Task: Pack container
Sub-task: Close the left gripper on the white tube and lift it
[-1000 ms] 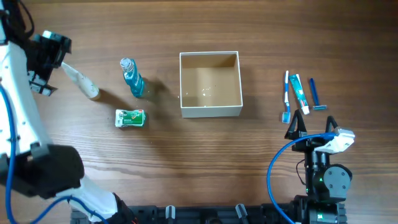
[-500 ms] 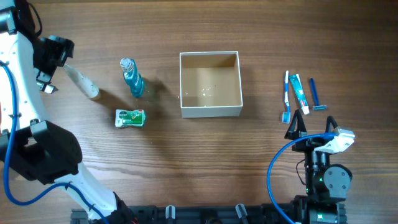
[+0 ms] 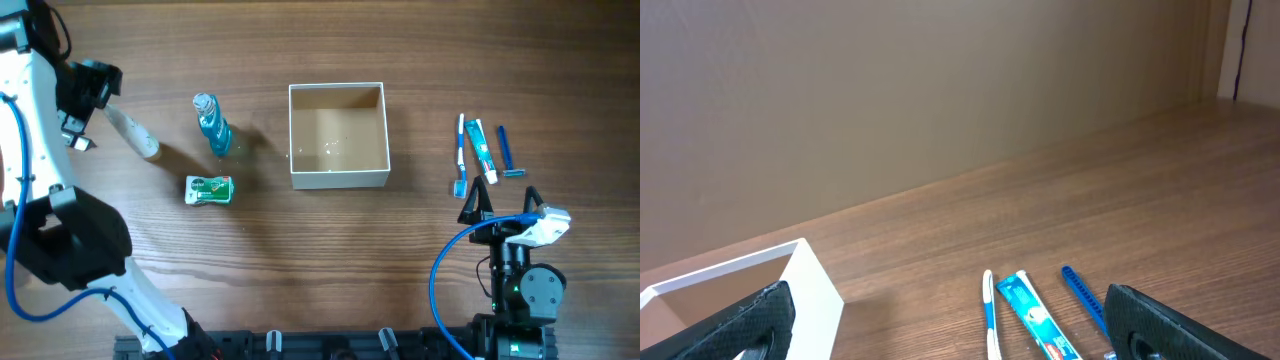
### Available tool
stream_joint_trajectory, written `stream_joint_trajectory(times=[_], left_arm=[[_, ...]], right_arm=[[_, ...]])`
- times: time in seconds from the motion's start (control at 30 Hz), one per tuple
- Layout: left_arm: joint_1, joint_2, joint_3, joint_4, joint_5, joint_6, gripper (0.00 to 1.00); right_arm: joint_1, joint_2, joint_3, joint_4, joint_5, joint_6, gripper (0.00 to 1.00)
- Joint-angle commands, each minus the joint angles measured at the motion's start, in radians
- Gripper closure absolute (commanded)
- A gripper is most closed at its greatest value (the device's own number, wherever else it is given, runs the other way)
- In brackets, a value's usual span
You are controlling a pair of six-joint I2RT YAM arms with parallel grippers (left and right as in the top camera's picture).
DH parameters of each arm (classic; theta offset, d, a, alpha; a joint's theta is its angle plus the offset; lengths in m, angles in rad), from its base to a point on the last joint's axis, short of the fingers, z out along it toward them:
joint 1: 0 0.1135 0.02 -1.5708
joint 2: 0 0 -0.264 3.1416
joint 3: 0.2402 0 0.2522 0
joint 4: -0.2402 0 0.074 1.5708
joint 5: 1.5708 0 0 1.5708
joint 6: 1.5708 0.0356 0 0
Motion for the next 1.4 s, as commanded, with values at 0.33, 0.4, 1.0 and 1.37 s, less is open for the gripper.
stream_joint_trajectory(times=[0.33, 0.4, 1.0, 1.37], left_arm=[[0.005, 0.045, 0.003, -0.006, 0.009, -0.016, 0.00], [0.005, 0.045, 0.003, -0.011, 0.009, -0.016, 0.00], [0.005, 0.045, 0.002, -0.050, 0.002, -0.016, 0.07], [0.005, 0.045, 0.002, -0.047, 0.002, -0.016, 0.62]], right_arm=[[0.006, 0.000, -0.002, 0.003, 0.006, -0.006, 0.00], [0.006, 0.000, -0.002, 0.003, 0.006, -0.006, 0.00], [0.006, 0.000, -0.002, 0.003, 0.006, -0.006, 0.00], [0.006, 0.000, -0.002, 0.003, 0.006, -0.006, 0.00]])
